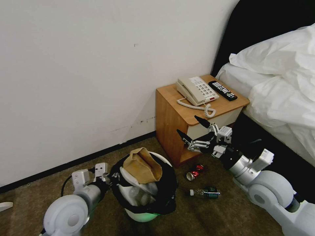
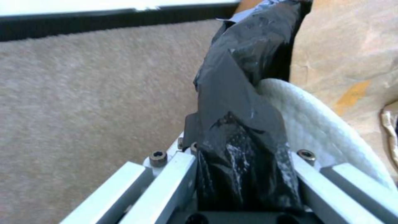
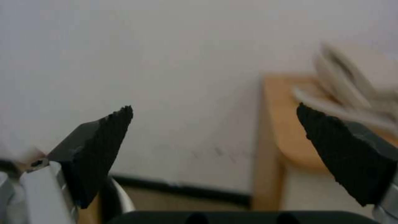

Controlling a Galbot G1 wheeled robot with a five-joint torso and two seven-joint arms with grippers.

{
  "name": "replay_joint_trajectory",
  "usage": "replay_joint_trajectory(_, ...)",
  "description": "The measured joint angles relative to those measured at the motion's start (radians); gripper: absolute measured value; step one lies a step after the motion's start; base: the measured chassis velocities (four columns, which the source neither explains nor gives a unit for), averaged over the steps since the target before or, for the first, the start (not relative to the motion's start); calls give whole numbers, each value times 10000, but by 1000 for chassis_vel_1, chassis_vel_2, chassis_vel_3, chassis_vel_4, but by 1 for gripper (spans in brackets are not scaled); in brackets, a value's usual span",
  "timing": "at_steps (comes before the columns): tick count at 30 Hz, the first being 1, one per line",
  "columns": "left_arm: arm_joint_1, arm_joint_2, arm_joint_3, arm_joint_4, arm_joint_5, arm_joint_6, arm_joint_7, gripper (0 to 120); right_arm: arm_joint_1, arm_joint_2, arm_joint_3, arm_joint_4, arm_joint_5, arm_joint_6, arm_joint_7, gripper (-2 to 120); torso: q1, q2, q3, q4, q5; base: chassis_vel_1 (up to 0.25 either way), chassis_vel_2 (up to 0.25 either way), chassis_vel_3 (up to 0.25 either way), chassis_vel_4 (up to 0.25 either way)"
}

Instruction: Pick up the trash bin, then pick up the garbage from the floor and place it into the trash bin.

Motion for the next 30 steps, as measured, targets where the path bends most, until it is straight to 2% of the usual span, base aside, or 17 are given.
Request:
replay_joint_trajectory(7,273,-109,-418,-87,237,-89,186,4,88,-104,-283,-835,-400,-601,223,100,0,-1,0,0,1,0,0,0,0)
replay_joint_trajectory(9,321,-187,-546,-87,476,-133,312,4,122,-375,-398,-1192,-472,-1034,147,100,0,1,0,1,-1,0,0,0,0)
replay_joint_trajectory(19,170,-456,-602,-57,885,-195,521,4,-24,-1230,-818,-2201,-1033,-2089,-239,100,0,0,0,-1,3,0,0,0,0)
replay_joint_trajectory(21,114,-504,-620,-42,985,-212,606,4,-3,-1597,-868,-2399,-1090,-2574,-635,100,0,0,1,-1,3,0,0,0,0)
replay_joint_trajectory(24,46,-508,-592,-10,1018,-221,624,4,5,-1838,-868,-2451,-1103,-2785,-909,100,0,0,1,2,4,0,0,0,0)
replay_joint_trajectory(27,-268,-479,-337,174,1043,-229,662,4,135,-2855,-819,-2551,-1124,-3458,-2641,100,0,0,0,-1,0,0,0,0,0)
replay_joint_trajectory(30,-340,-462,-285,218,1033,-230,662,4,182,-3082,-821,-2585,-1111,-3607,-3074,100,0,0,1,1,0,0,0,0,0)
